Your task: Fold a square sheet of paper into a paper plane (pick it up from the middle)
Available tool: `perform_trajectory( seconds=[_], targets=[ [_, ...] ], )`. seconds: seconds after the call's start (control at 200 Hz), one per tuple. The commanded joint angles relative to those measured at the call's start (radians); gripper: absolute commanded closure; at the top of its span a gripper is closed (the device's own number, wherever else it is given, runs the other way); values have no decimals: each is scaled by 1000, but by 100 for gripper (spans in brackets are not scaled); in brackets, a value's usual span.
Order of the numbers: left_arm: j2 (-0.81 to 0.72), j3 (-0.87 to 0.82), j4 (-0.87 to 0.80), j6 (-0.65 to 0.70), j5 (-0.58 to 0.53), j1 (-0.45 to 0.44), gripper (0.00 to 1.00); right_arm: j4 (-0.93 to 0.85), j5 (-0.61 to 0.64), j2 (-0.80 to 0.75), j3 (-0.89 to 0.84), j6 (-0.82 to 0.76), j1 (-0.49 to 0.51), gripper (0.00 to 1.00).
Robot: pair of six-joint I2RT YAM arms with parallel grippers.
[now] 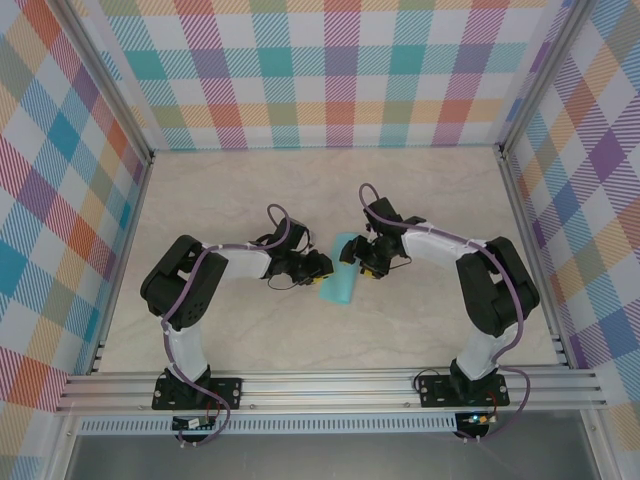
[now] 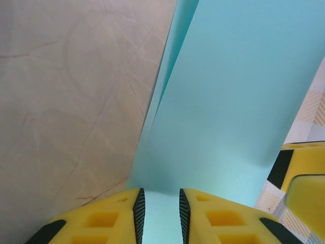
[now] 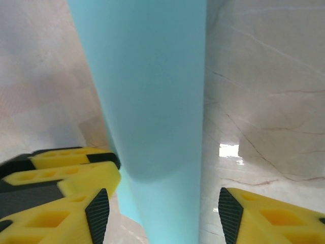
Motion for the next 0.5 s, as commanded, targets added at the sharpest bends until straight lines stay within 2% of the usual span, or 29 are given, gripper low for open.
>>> perform_trajectory(
  seconds=[0.0, 0.055, 0.185, 0.265, 0.495],
  targets=[
    [14, 3, -78, 21, -43, -7, 72, 29, -18, 4, -17, -15, -2, 42],
    [6, 5, -66, 15, -28, -6, 71, 20, 0, 12, -15, -11, -2, 46],
    [-64, 18, -64, 24, 7, -7, 67, 27, 15, 21, -20, -11, -7, 49],
    [-135, 36, -144, 52, -60, -4, 62, 25, 13, 31, -15, -18, -12, 49],
    [-281, 12, -266, 58, -243, 13, 61, 4, 17, 60, 6, -33, -15, 49]
  ],
)
